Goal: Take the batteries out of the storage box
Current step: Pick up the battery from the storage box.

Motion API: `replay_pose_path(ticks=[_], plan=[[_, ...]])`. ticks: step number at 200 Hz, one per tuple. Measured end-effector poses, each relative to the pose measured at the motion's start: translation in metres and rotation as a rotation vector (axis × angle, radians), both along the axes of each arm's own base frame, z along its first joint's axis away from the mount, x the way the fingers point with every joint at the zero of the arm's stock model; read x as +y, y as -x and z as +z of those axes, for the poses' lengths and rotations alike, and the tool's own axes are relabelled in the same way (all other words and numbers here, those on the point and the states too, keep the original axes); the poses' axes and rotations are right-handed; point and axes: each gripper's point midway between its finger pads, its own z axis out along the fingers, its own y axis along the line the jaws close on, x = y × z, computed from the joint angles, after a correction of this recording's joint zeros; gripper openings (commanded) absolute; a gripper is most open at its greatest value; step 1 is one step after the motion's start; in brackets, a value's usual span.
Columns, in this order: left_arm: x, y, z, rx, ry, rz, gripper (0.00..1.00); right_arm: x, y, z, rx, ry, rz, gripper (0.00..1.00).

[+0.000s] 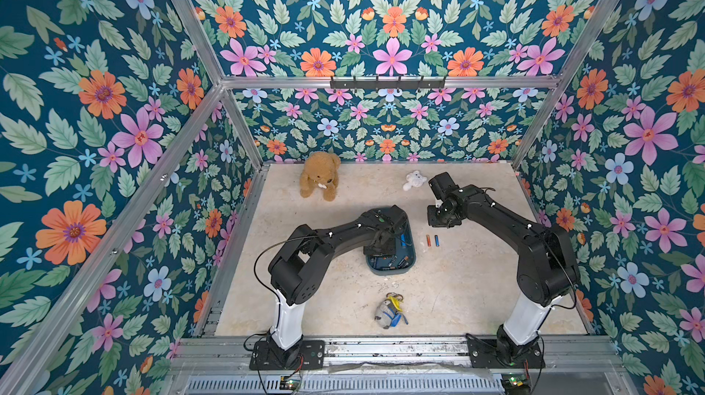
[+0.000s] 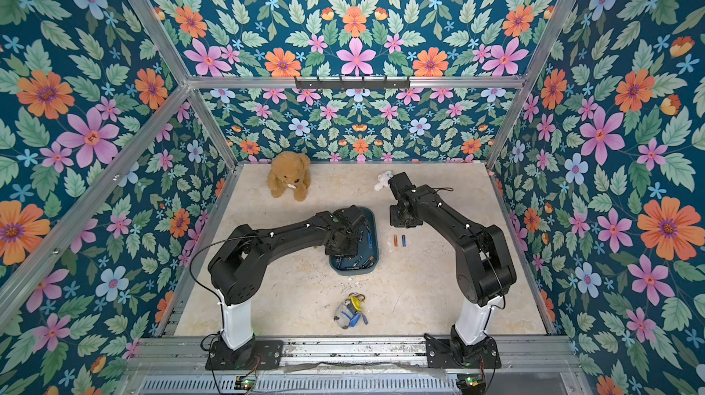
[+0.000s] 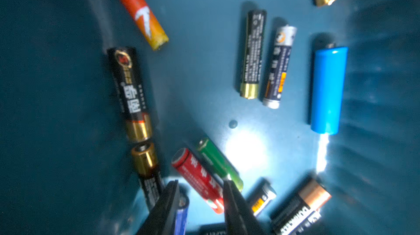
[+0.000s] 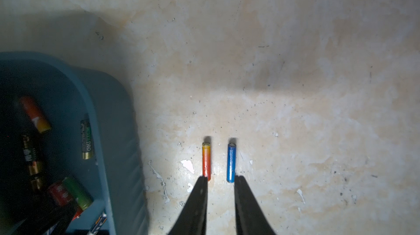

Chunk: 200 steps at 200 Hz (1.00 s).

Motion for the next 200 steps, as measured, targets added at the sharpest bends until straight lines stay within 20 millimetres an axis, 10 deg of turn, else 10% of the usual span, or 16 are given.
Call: replay_pose_path(ticks=[200], plan=[[-0.0095, -0.0054, -0.0035, 0.003, 0.024, -0.006, 0.20, 0.0004, -0.0006, -0.0024, 0.006, 0.007, 0.010, 0.27]])
